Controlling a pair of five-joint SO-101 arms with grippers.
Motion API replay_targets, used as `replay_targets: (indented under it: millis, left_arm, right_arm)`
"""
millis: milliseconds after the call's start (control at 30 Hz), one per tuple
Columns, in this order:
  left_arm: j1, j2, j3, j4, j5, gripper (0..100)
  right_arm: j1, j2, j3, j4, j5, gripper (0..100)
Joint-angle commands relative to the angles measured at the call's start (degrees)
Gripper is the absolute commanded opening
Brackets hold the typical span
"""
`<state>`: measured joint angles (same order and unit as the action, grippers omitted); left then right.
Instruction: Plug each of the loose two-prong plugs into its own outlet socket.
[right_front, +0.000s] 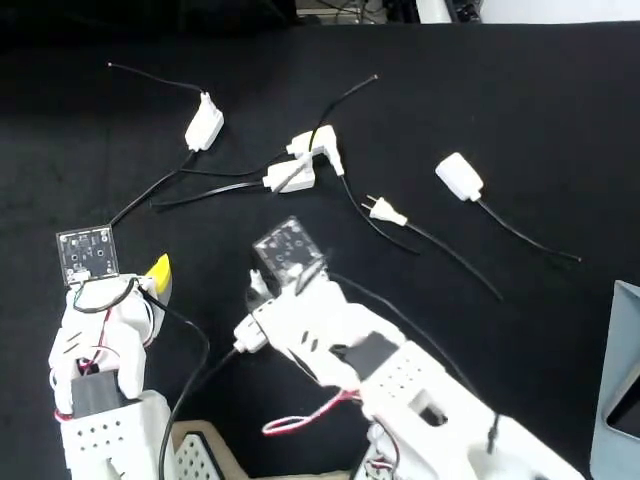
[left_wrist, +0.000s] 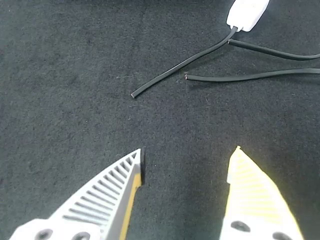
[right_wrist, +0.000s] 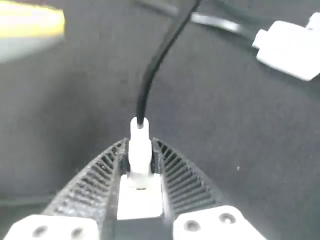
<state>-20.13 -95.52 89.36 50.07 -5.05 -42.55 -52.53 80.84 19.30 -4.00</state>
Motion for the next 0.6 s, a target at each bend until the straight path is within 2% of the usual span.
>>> replay_targets:
  millis: [0,133,333,567]
  left_arm:
    - [0.66,-0.62,-2.68,0.18,0.79,28]
    - [6.73,-0.62,-4.44,0.18,3.69,28]
    - [13.05,-0.62,-8.48,0.18,3.78,28]
    - [20.88,-0.62,-10.51,2.64,3.52,28]
  right_arm:
    - [0.70,-8.40,1.01,-0.44,-1.49,1.2]
    - [0.62,-14.02,3.12,-0.44,-1.49,1.2]
    - [-2.73,-16.04,5.05,-0.09,-1.41,1.2]
    - [-2.99,-16.31,3.56,3.16,-1.41,1.2]
